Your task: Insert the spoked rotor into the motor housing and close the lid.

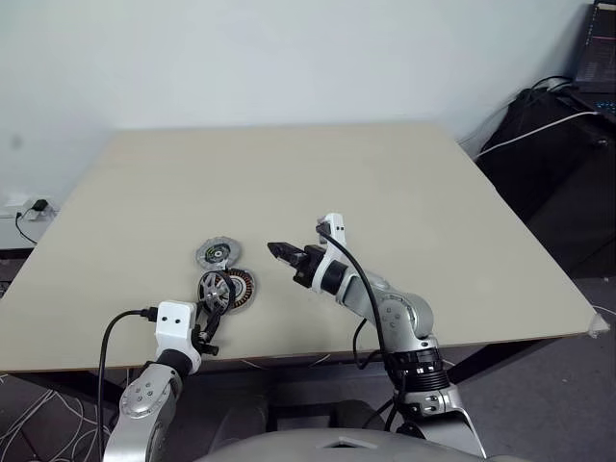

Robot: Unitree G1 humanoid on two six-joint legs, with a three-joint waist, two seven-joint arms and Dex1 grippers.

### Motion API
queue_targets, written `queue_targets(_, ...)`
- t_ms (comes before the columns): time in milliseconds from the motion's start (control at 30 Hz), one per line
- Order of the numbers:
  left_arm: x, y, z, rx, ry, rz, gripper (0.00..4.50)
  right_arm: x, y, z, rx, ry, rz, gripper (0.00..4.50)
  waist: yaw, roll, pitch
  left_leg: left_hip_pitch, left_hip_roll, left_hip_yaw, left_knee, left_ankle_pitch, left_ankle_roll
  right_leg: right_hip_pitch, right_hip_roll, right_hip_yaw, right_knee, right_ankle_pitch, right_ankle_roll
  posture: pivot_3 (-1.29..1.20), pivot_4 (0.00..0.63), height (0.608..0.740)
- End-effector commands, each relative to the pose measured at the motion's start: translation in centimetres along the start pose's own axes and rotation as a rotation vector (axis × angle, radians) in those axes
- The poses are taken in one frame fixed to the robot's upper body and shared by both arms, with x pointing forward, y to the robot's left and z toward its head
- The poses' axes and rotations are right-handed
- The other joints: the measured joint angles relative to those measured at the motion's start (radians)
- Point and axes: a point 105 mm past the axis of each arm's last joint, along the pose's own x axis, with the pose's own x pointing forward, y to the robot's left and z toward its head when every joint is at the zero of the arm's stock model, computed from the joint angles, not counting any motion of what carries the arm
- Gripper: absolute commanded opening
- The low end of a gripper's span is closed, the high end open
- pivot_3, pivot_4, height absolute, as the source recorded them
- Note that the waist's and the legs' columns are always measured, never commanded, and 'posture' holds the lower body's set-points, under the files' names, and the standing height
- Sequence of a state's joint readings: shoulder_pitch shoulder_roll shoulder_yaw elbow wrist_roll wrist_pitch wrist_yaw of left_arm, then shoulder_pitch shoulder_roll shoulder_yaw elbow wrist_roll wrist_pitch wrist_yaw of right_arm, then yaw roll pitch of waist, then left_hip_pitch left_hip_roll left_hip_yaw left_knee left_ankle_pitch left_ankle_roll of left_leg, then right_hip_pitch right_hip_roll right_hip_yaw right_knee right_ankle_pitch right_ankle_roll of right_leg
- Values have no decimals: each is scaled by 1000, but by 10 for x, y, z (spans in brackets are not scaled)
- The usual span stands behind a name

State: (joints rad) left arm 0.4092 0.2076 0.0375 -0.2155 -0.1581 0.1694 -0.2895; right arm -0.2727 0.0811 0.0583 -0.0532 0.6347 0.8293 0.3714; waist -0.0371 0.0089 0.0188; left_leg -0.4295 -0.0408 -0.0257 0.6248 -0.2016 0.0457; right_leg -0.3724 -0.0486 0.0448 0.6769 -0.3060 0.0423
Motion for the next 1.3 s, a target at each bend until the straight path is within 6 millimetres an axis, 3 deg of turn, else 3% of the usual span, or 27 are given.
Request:
queue_targets(33,2,3,5,15,-16,-6,1556,0,10,14,-20,-59,37,0,0,0,0,0,0,0,0,0,0,0,0,0,0,0,0,0,0,740)
queue_targets(200,2,3,4,11,-13,-5,17,1,11,14,-19,-59,41,0,0,0,0,0,0,0,0,0,0,0,0,0,0,0,0,0,0,740)
queue_targets(533,2,3,8,19,-32,1,17,2,12,15,-21,-58,44,0,0,0,0,0,0,0,0,0,0,0,-1,0,0,0,0,0,0,740)
queue_targets(1033,-3,1,52,108,-147,-32,17,2,12,14,-19,-56,49,0,0,0,0,-1,0,0,-1,0,0,-1,-1,0,0,0,0,0,0,740)
queue_targets(1300,7,-2,60,174,-118,-95,17,3,12,15,-19,-60,49,0,0,0,0,-1,-1,0,-1,0,0,-1,0,0,0,0,0,0,0,740)
